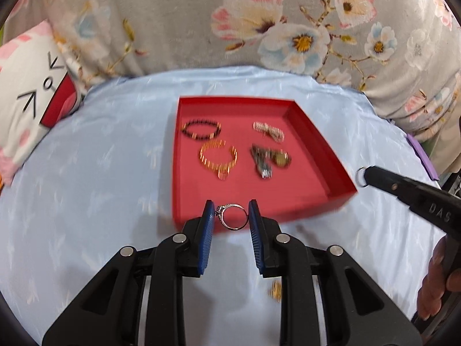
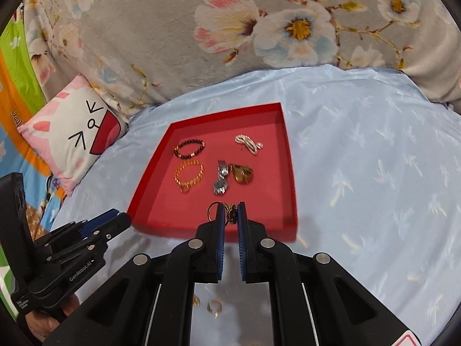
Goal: Organize jewelry
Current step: 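Lower the silver ring and red-stone ring into the red box and open both tools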
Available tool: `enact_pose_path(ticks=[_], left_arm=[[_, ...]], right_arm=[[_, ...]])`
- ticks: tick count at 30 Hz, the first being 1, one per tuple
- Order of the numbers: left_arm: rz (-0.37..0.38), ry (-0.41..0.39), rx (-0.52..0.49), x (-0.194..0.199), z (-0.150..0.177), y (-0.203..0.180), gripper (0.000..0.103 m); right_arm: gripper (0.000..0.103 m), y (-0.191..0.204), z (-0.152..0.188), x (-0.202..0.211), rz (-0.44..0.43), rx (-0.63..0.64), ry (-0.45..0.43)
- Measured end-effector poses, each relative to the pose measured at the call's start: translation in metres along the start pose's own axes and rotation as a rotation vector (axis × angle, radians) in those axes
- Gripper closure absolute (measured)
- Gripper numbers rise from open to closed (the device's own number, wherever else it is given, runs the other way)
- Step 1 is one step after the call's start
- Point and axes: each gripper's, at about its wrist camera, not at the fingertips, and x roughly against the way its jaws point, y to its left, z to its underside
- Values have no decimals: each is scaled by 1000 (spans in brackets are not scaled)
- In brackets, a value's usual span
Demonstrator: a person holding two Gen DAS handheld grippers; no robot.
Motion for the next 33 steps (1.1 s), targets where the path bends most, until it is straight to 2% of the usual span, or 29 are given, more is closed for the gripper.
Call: enact_pose_path(ticks=[6, 12, 18, 21, 23, 24, 31, 33], left_arm=[[-16, 23, -4, -43, -25, 1, 80], [-26, 76, 10, -77, -24, 5, 79], [-35, 89, 12, -91, -25, 8, 79], [-43, 78, 18, -92, -27, 10, 78], [-50, 72, 24, -91, -29, 11, 66], [-56, 61, 27, -88, -30, 12, 64], [-58, 12, 46, -56, -27, 22, 56], [-58, 4, 47, -44, -20, 24, 54]], right_arm=[[95, 0, -18, -42, 3, -4, 42], [95, -2, -19, -80, 19, -1, 96], [95, -5, -16, -101, 35, 3, 132], [94, -6, -15, -103, 47, 3, 130], [92, -7, -16, -100, 50, -1, 119], [92, -7, -16, -98, 52, -2, 113], [88, -4, -11, -60, 37, 6, 58], [84, -2, -2, -47, 37, 12, 48]])
